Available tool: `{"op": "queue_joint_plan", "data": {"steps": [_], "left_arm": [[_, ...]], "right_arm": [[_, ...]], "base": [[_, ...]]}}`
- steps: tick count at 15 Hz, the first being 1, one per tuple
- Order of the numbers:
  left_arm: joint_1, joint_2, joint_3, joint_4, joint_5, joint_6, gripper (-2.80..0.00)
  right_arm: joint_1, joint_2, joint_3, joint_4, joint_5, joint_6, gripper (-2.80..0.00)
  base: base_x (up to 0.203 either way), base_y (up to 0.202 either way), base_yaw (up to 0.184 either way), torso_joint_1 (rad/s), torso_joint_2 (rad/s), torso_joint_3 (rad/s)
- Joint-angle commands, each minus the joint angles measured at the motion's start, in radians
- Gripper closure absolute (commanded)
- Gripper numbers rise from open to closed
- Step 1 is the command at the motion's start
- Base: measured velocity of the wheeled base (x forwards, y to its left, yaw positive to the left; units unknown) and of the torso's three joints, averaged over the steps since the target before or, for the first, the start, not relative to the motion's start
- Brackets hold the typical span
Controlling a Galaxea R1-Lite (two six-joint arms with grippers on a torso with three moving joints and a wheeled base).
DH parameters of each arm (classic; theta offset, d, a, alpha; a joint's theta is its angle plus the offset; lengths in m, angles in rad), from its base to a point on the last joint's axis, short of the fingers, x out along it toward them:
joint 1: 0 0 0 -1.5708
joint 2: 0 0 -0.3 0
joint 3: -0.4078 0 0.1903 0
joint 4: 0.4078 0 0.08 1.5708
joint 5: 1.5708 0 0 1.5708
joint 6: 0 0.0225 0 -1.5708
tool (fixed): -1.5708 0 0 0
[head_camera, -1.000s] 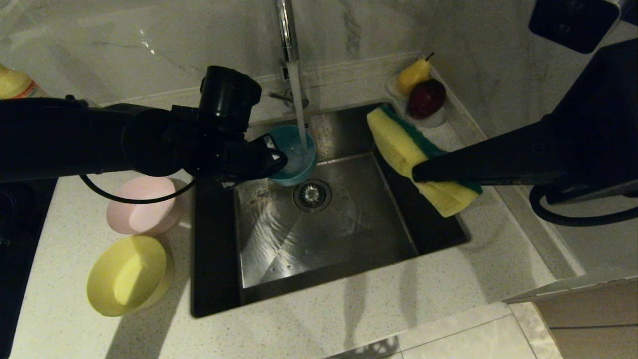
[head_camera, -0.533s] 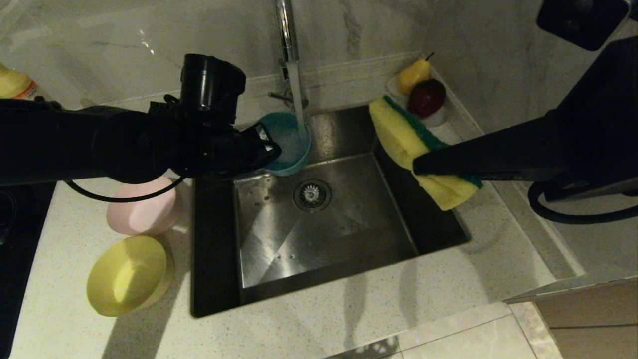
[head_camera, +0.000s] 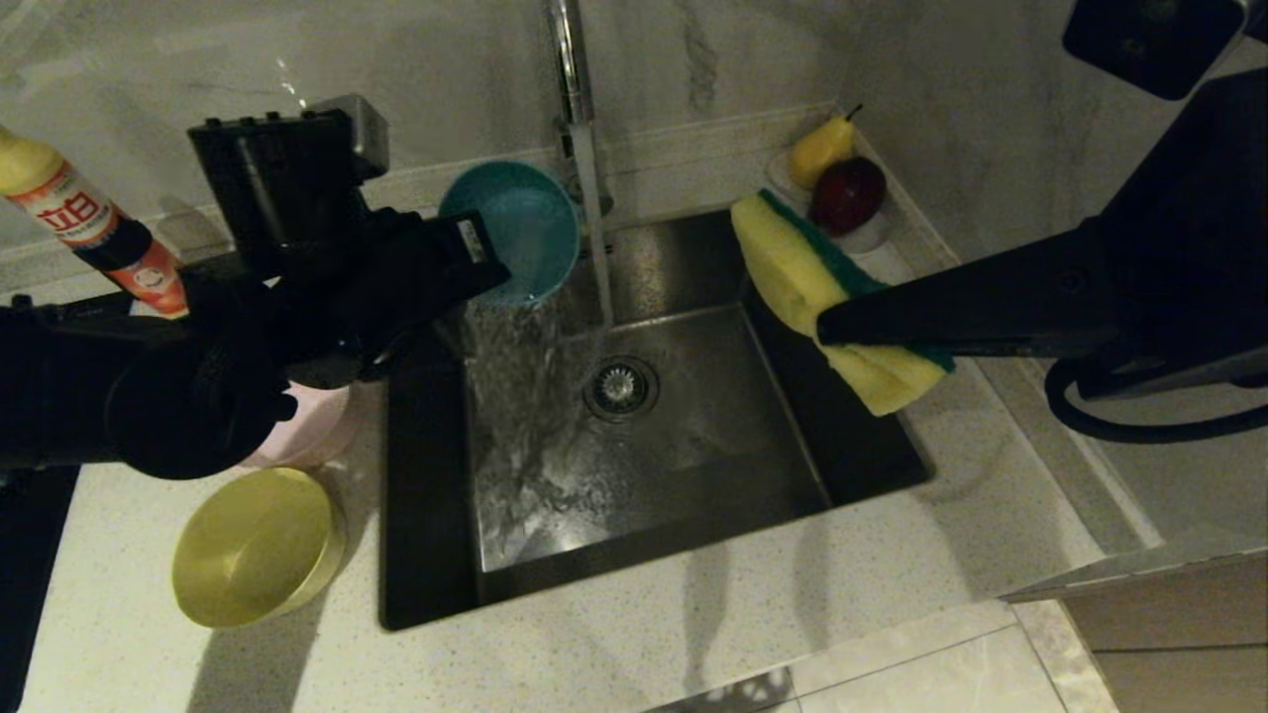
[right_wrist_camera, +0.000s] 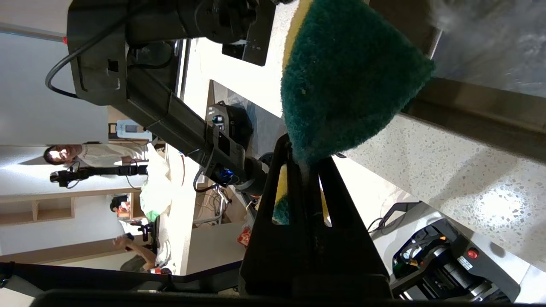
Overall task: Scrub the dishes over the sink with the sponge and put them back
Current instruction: Rinse the bowl
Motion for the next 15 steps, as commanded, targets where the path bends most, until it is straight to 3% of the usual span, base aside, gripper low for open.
{"op": "queue_joint_plan", "data": {"steps": [1,4,7,12,15], "left_arm": [[0.020,-0.043,0.049,-0.070,0.001,0.017,0.00],[0.026,-0.084,0.114,-0.193,-0.002,0.077,0.00],[0.028,-0.100,0.194,-0.402,-0.006,0.169,0.00],[0.032,-0.128,0.262,-0.651,-0.006,0.212,0.00],[0.030,-0.158,0.279,-0.714,-0.009,0.233,0.00]], "right_arm": [[0.000,0.003,-0.002,0.003,0.002,0.002,0.00],[0.002,0.016,-0.005,0.003,0.002,0.002,0.00],[0.002,0.029,-0.007,0.003,0.004,0.002,0.00],[0.002,0.031,-0.017,0.004,0.001,0.002,0.00],[0.002,0.031,-0.014,0.004,0.002,0.004,0.00]], "base": [[0.000,0.000,0.000,0.000,0.00,0.000],[0.000,0.000,0.000,0.000,0.00,0.000],[0.000,0.000,0.000,0.000,0.00,0.000],[0.000,0.000,0.000,0.000,0.00,0.000],[0.000,0.000,0.000,0.000,0.00,0.000]]}}
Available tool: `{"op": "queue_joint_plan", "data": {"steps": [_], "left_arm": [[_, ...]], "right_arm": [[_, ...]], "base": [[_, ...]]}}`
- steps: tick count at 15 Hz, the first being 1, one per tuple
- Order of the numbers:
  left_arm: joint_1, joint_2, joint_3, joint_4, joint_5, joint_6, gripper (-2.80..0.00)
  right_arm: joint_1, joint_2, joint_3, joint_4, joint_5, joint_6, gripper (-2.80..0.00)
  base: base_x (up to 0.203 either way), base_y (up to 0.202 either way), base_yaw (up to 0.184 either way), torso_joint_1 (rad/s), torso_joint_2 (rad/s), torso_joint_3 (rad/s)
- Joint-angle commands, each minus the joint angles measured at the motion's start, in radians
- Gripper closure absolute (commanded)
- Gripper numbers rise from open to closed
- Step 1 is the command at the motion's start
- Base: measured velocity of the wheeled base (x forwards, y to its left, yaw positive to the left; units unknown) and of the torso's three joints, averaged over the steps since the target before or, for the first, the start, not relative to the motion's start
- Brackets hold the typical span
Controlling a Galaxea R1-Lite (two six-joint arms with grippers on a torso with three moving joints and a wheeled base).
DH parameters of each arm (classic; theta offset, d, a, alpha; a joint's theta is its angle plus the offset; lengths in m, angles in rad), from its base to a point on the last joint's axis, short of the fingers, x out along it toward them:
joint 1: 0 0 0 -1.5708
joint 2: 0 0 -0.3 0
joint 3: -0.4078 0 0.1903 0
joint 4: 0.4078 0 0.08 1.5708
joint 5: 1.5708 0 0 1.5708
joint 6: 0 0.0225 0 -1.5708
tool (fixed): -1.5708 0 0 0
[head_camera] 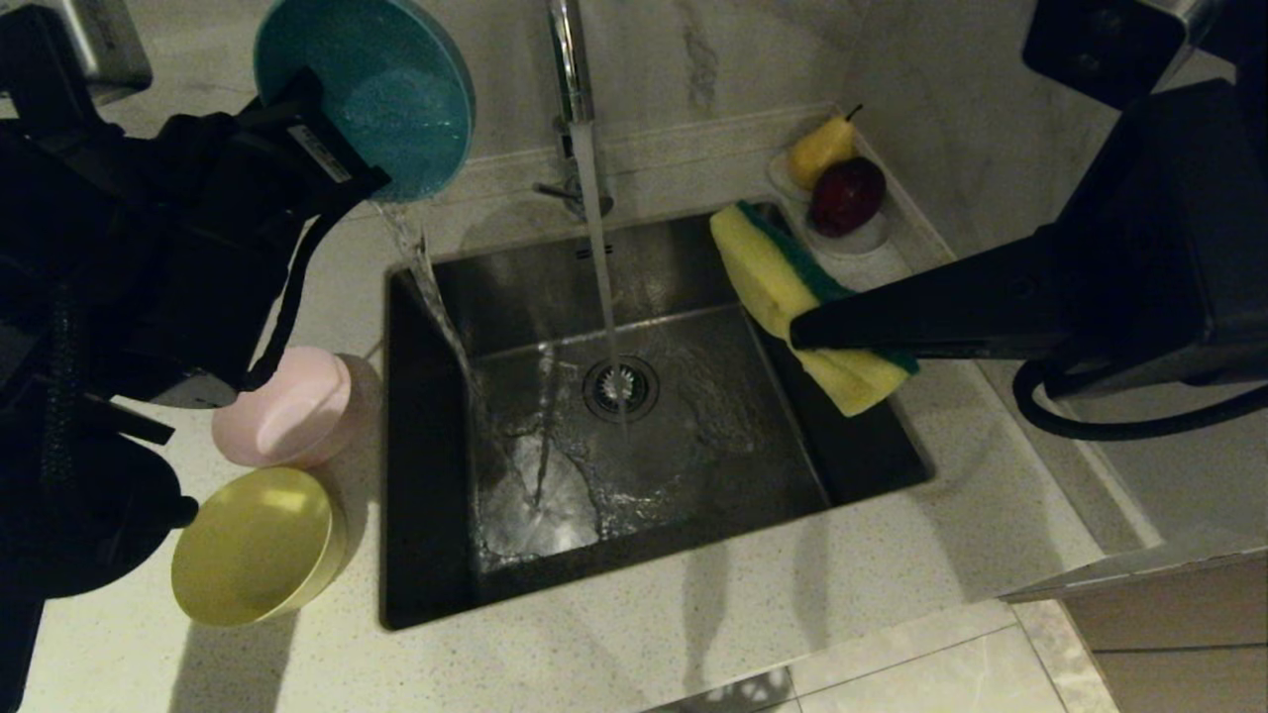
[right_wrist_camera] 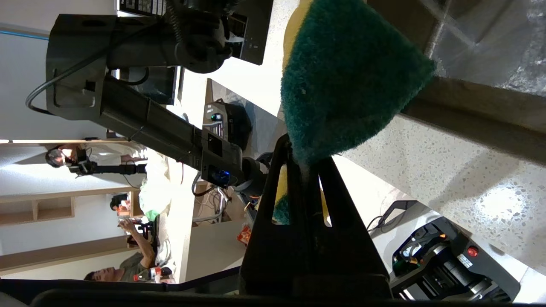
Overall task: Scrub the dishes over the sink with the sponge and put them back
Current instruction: Rinse the bowl
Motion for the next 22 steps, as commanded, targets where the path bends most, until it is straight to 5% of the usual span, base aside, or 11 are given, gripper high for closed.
{"op": "queue_joint_plan", "data": {"steps": [1,8,11,14,18,20,22], "left_arm": [[0.000,-0.041,0.019,-0.031,-0.003,0.006,0.00],[-0.002,-0.098,0.031,-0.036,-0.030,0.006,0.00],[-0.001,-0.095,0.037,0.062,-0.028,-0.008,0.00],[0.019,-0.105,0.041,0.397,-0.022,-0.057,0.00],[0.028,-0.164,-0.059,1.003,-0.002,-0.150,0.00],[0.035,-0.195,-0.165,1.340,0.013,-0.236,0.00],[0.053,-0.212,-0.269,1.530,-0.008,-0.340,0.00]], "right_arm": [[0.000,0.004,0.003,0.003,0.003,0.004,0.00],[0.000,-0.001,0.003,0.005,0.002,0.004,0.00],[0.000,-0.007,0.008,0.008,0.002,0.004,0.00],[-0.005,-0.012,0.018,0.010,-0.001,0.005,0.00],[-0.042,-0.013,0.033,0.015,0.000,-0.001,0.00],[-0.056,-0.016,0.045,0.018,0.002,-0.002,0.00],[-0.069,-0.023,0.057,0.013,0.002,-0.002,0.00]], "base": [[0.000,0.000,0.000,0.000,0.00,0.000],[0.000,0.000,0.000,0.000,0.00,0.000],[0.000,0.000,0.000,0.000,0.00,0.000],[0.000,0.000,0.000,0.000,0.00,0.000],[0.000,0.000,0.000,0.000,0.00,0.000],[0.000,0.000,0.000,0.000,0.00,0.000],[0.000,0.000,0.000,0.000,0.00,0.000]]}}
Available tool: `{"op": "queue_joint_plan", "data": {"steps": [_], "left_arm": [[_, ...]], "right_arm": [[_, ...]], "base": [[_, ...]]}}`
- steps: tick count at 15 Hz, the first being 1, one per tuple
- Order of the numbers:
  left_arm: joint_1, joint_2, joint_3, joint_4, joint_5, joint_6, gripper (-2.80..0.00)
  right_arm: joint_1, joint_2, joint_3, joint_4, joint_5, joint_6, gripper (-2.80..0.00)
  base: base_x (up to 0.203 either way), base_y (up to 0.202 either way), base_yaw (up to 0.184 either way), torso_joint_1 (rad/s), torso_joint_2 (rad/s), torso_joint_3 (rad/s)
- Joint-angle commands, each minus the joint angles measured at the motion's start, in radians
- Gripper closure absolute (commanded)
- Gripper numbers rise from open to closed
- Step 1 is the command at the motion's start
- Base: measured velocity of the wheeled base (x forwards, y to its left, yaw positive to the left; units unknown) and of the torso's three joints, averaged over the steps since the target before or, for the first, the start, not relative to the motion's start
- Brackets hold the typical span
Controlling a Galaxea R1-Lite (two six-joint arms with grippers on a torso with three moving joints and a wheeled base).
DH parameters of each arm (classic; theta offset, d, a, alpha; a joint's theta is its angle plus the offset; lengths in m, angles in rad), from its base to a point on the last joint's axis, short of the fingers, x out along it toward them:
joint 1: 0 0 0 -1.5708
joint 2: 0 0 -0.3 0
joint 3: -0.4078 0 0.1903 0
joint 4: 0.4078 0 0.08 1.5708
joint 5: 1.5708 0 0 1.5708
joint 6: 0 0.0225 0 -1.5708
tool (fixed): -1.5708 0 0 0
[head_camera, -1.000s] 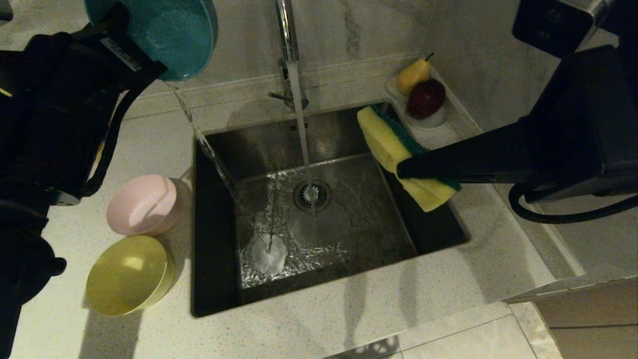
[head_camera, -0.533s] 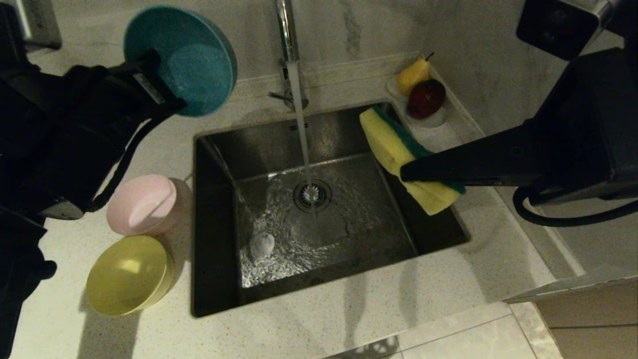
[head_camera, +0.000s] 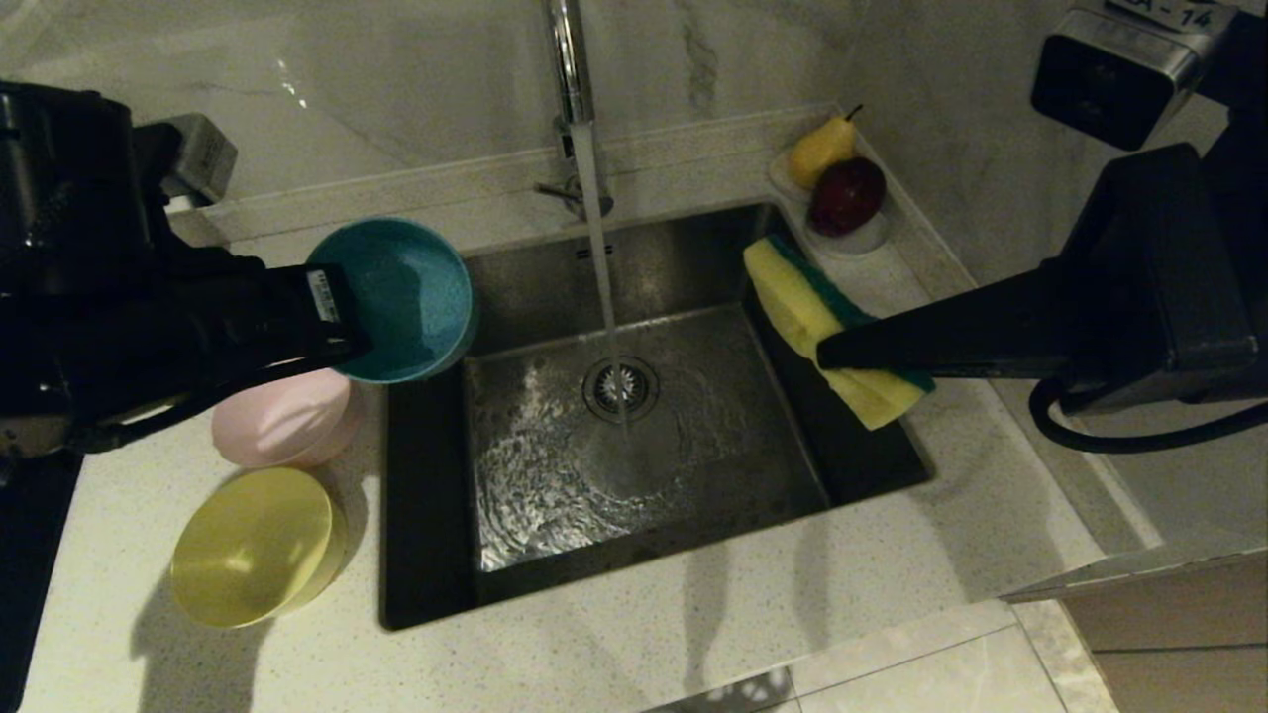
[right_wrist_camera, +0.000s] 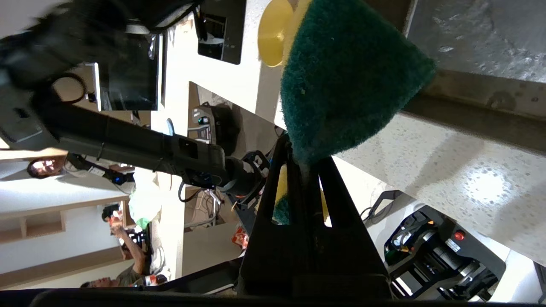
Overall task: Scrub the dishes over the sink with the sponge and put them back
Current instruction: Rinse the bowl, then place the bowl on the table
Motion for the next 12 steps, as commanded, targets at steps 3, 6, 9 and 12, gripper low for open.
{"op": "queue_joint_plan", "data": {"steps": [3,6,9,12], "left_arm": [[0.103,-0.004,-0.232,0.466,-0.077,-0.208,0.00],[0.241,0.034,-0.352,0.608,-0.136,-0.355,0.00],[0.394,0.045,-0.394,0.626,-0.161,-0.397,0.00],[0.560,0.067,-0.408,0.626,-0.232,-0.469,0.00]], "right_arm": [[-0.025,-0.010,0.017,0.002,0.003,0.001,0.00],[-0.042,-0.006,0.036,-0.001,0.005,-0.001,0.00],[-0.043,0.002,0.073,-0.010,0.006,-0.025,0.00],[-0.046,0.004,0.069,-0.011,0.006,-0.027,0.00]], "base": [[0.000,0.000,0.000,0.000,0.00,0.000],[0.000,0.000,0.000,0.000,0.00,0.000],[0.000,0.000,0.000,0.000,0.00,0.000],[0.000,0.000,0.000,0.000,0.00,0.000]]}}
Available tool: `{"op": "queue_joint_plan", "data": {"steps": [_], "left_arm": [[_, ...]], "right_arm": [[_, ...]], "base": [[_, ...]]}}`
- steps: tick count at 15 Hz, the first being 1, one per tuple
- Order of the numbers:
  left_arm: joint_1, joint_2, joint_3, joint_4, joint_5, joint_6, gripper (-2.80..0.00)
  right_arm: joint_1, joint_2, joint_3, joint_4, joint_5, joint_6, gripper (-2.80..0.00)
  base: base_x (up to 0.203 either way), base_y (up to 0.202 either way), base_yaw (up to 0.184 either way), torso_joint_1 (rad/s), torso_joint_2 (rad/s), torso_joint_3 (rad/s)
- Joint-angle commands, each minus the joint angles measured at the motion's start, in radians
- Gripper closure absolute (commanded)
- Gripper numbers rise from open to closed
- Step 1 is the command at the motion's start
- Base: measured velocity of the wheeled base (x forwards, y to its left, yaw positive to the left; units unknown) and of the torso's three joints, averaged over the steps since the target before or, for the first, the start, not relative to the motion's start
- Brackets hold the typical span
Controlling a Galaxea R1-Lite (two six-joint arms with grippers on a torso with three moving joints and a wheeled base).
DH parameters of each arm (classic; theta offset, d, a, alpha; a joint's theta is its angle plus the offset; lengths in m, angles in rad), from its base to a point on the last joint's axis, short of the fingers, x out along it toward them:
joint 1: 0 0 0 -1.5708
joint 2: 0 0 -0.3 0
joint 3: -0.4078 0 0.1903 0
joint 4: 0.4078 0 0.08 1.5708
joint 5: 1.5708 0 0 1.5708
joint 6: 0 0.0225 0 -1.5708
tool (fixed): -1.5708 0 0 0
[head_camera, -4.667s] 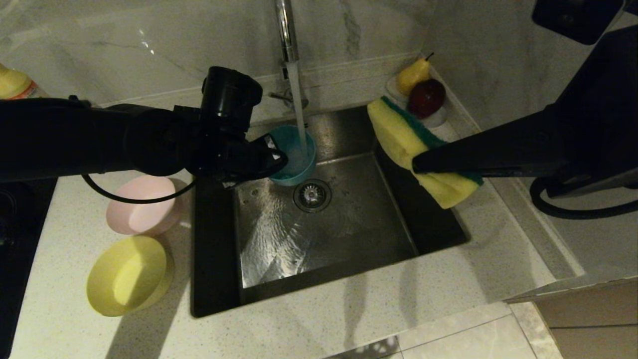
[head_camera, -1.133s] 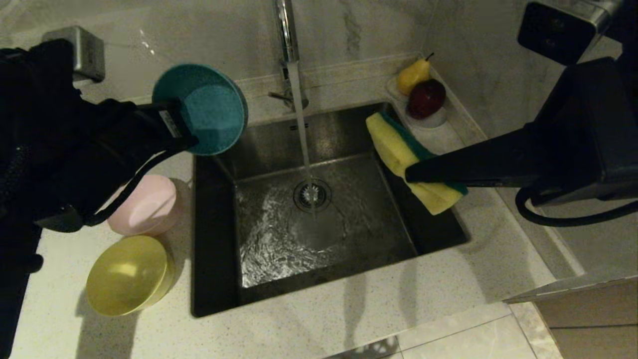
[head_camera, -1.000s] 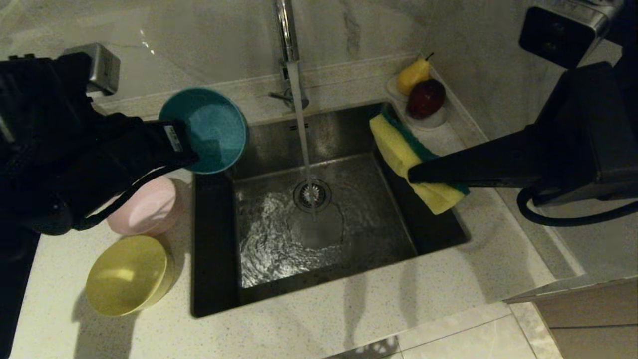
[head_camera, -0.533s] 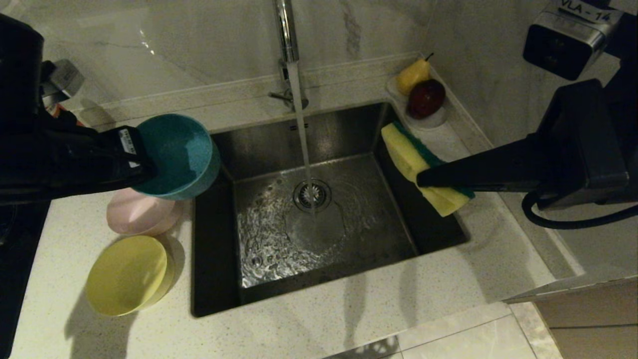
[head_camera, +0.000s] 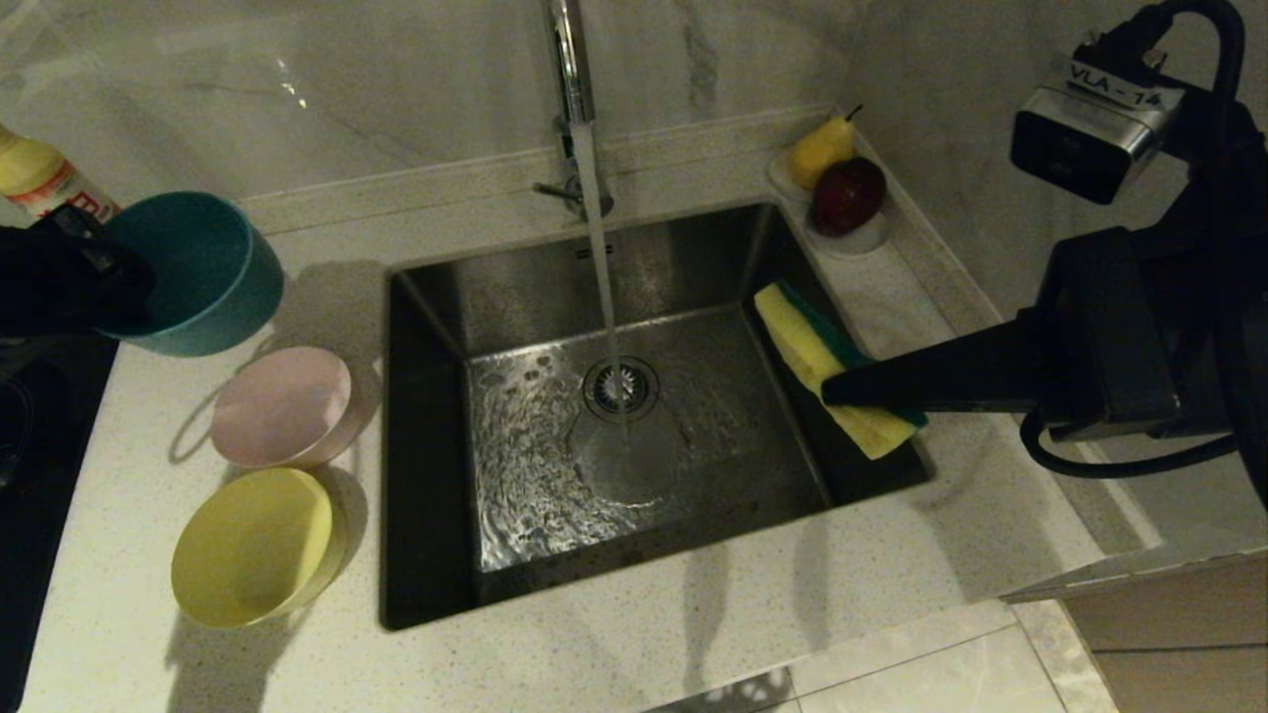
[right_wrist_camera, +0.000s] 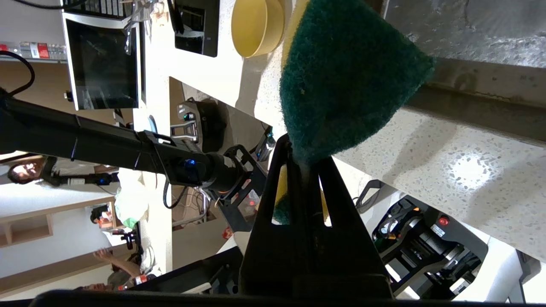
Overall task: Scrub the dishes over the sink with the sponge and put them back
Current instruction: Place the bowl on the table
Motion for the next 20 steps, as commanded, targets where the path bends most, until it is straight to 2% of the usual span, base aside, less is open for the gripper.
{"op": "queue_joint_plan", "data": {"steps": [1,4,10,14,20], "left_arm": [[0.152,0.028,-0.003,-0.002,-0.063,-0.030,0.00],[0.319,0.077,-0.017,-0.006,-0.148,-0.091,0.00],[0.547,0.192,-0.021,-0.008,-0.192,-0.118,0.00],[0.653,0.291,-0.028,-0.056,-0.192,-0.145,0.00],[0.757,0.386,-0.045,-0.097,-0.196,-0.151,0.00]], "right_arm": [[-0.005,0.004,0.001,0.003,0.004,0.002,0.00],[-0.010,0.014,0.001,0.002,0.012,0.001,0.00],[-0.024,0.004,-0.005,0.003,0.016,0.002,0.00],[-0.036,-0.001,-0.010,0.003,0.016,0.004,0.00],[-0.038,0.004,0.002,0.003,0.018,0.004,0.00]], "base": [[0.000,0.000,0.000,0.000,0.00,0.000],[0.000,0.000,0.000,0.000,0.00,0.000],[0.000,0.000,0.000,0.000,0.00,0.000],[0.000,0.000,0.000,0.000,0.00,0.000],[0.000,0.000,0.000,0.000,0.00,0.000]]}}
